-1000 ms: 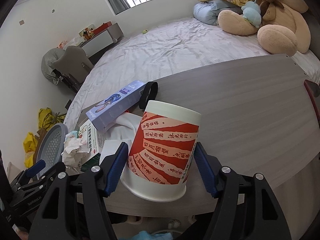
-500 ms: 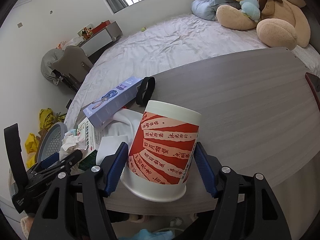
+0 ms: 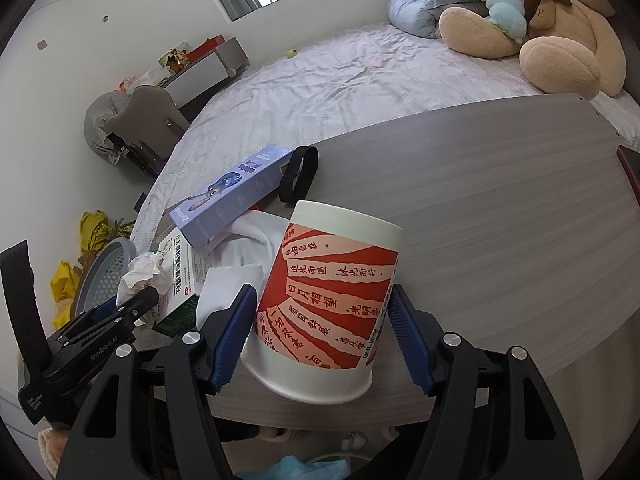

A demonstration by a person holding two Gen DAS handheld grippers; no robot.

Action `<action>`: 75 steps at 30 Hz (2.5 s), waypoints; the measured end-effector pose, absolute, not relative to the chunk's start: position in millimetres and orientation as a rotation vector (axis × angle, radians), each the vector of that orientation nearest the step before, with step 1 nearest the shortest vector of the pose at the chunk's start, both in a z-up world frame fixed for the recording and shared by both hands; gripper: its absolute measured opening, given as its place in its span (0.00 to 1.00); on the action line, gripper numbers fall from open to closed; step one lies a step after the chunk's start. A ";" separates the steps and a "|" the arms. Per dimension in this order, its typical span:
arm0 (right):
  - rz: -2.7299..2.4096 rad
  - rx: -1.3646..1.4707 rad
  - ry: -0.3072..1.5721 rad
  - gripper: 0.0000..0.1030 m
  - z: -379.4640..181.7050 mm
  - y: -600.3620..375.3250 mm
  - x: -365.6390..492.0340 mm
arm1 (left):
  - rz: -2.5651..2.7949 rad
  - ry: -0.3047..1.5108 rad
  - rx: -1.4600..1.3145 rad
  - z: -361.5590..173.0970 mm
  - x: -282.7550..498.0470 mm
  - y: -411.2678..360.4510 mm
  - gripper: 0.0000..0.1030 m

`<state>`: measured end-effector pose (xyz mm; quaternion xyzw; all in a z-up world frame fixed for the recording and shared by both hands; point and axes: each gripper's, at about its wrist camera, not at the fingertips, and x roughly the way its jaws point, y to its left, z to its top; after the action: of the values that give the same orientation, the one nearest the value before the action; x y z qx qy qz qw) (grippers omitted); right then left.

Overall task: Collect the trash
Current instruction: 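Lift the paper cup with the right tool while the left tool grasps crumpled tissue, then carry the tissue and cup over the grey basket with both tools, then open both tools to drop the tissue and cup into the basket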

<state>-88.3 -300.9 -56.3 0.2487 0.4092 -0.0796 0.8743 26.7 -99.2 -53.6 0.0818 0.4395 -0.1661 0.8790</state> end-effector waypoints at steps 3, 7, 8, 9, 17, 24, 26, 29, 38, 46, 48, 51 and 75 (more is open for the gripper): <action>-0.162 0.515 0.853 0.63 -55.3 -300.3 -87.9 | -0.345 0.908 0.162 -48.6 25.0 -95.3 0.42; -0.159 0.507 0.851 0.63 -53.0 -296.1 -87.5 | -0.335 0.887 0.159 -38.6 20.8 -87.5 0.42; -0.158 0.503 0.853 0.63 -52.7 -294.7 -86.8 | -0.331 0.882 0.157 -36.0 20.3 -85.3 0.42; -0.156 0.500 0.854 0.63 -52.4 -293.3 -86.5 | -0.325 0.877 0.156 -33.6 19.6 -82.9 0.42; -0.115 0.460 0.851 0.63 -40.8 -270.6 -76.0 | -0.265 0.823 0.157 -13.8 16.2 -57.8 0.42; -0.053 0.392 0.843 0.63 -22.3 -232.7 -55.4 | -0.232 0.778 0.140 -2.4 17.0 -30.7 0.42; -0.032 0.377 0.838 0.63 -17.3 -219.5 -47.8 | -0.229 0.773 0.132 -0.1 17.7 -20.5 0.42; 0.006 0.358 0.837 0.63 -12.6 -199.0 -34.1 | -0.218 0.768 0.121 1.7 20.6 -4.7 0.42; 0.156 0.277 0.849 0.63 -5.6 -125.6 15.3 | -0.108 0.785 0.072 -5.2 37.9 66.0 0.42; 0.295 0.214 0.886 0.63 -14.4 -51.3 67.3 | -0.015 0.830 0.017 -22.9 61.1 122.7 0.42; 0.324 0.203 0.896 0.63 -19.2 -35.5 79.0 | -0.003 0.837 0.005 -27.5 67.8 133.0 0.42; 0.361 0.182 0.912 0.63 -26.6 -12.5 94.4 | 0.010 0.845 -0.007 -34.1 77.4 144.9 0.42; 0.398 0.140 0.941 0.75 -47.1 28.1 123.7 | 0.089 0.859 -0.092 -52.0 90.9 190.4 0.73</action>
<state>123.7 28.1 -47.1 0.0668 0.4499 0.1903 0.8700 90.9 190.4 -52.0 -0.0444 0.4163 0.0430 0.9071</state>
